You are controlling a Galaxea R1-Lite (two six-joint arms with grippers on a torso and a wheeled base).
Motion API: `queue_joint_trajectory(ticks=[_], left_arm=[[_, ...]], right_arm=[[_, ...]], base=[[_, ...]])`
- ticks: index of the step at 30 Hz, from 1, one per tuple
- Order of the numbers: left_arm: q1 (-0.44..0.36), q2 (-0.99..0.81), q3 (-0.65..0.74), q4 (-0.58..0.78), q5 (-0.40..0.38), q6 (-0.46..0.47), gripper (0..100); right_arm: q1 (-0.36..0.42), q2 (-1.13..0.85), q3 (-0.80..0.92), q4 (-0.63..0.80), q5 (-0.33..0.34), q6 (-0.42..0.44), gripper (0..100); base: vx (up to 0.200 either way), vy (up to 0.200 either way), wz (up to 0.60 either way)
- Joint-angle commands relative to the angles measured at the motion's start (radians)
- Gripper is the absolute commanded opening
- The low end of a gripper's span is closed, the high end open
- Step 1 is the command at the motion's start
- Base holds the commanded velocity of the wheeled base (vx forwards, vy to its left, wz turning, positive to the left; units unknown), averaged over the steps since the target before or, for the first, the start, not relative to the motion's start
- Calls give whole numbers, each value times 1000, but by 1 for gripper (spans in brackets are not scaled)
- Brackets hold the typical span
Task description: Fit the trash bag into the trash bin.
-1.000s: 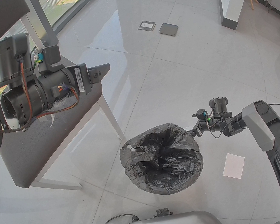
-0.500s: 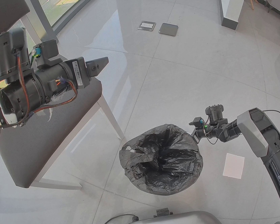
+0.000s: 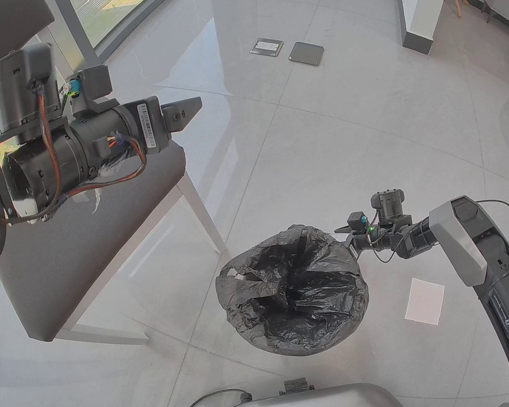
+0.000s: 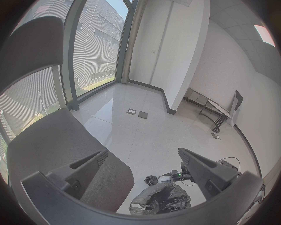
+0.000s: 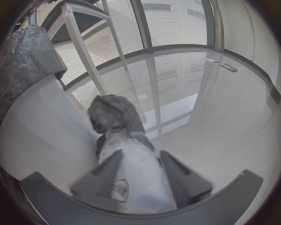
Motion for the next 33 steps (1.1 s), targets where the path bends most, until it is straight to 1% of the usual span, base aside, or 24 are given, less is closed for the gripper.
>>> queue_joint_trajectory(ticks=[1,14,19,22,23,25,26,30,31,33], left_arm=[[1,4,2,-1,1,-1,100],[1,1,6,-1,5,-5,100],[1,1,6,-1,7,-7,100],[-1,1,8,-1,10,-10,100],[-1,1,8,-1,10,-10,100],[-1,1,8,-1,10,-11,100],[-1,1,8,-1,10,-11,100],[-4,1,28,-2,10,-11,100],[-5,1,28,-2,10,-11,100],[-5,1,39,-5,10,-13,100]], right_arm=[[1,-7,0,-2,1,1,0],[1,-15,0,-2,1,1,0],[-9,-58,18,-19,1,-5,0],[-29,-111,95,-60,1,-7,0],[-29,-111,95,-60,1,-7,0],[-47,-165,176,-91,1,-10,0],[-47,-168,181,-94,-1,-10,0],[-59,-271,321,-157,-1,-10,0],[-59,-274,325,-158,1,-10,0],[-62,-329,399,-172,-1,-8,0]], base=[[0,0,0],[0,0,0],[0,0,0],[0,0,0],[0,0,0],[0,0,0],[0,0,0],[0,0,0],[0,0,0],[0,0,0]])
